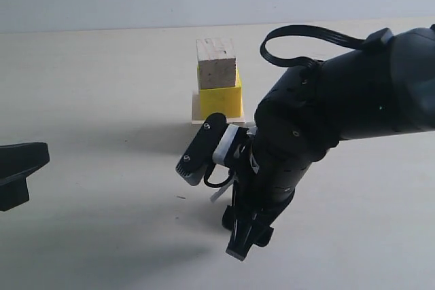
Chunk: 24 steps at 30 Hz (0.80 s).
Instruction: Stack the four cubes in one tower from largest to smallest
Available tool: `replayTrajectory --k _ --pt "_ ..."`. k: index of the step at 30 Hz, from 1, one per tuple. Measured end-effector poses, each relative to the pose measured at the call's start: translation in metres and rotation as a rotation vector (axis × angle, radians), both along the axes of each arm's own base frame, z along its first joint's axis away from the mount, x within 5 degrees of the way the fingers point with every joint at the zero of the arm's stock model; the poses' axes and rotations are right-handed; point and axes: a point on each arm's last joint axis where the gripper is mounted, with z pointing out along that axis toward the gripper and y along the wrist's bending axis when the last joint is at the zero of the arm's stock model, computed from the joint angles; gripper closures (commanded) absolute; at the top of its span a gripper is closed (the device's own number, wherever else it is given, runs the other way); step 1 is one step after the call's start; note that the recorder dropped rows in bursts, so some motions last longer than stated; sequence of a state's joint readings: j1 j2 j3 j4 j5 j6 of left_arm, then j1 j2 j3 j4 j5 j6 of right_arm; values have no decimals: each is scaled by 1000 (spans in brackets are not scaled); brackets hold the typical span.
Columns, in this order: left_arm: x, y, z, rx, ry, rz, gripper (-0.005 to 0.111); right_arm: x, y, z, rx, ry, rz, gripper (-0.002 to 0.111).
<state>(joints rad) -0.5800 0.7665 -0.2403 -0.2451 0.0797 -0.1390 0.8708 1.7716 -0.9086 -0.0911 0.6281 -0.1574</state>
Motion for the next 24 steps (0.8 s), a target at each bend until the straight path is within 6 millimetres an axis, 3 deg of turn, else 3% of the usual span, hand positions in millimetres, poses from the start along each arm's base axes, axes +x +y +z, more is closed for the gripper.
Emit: replayTrajectory --k 19,24 --pt "0 0 0 1 1 0 107 2 2 -2 19 -14 -7 42" --pt "0 0 0 1 1 0 107 2 2 -13 -16 5 0 42"
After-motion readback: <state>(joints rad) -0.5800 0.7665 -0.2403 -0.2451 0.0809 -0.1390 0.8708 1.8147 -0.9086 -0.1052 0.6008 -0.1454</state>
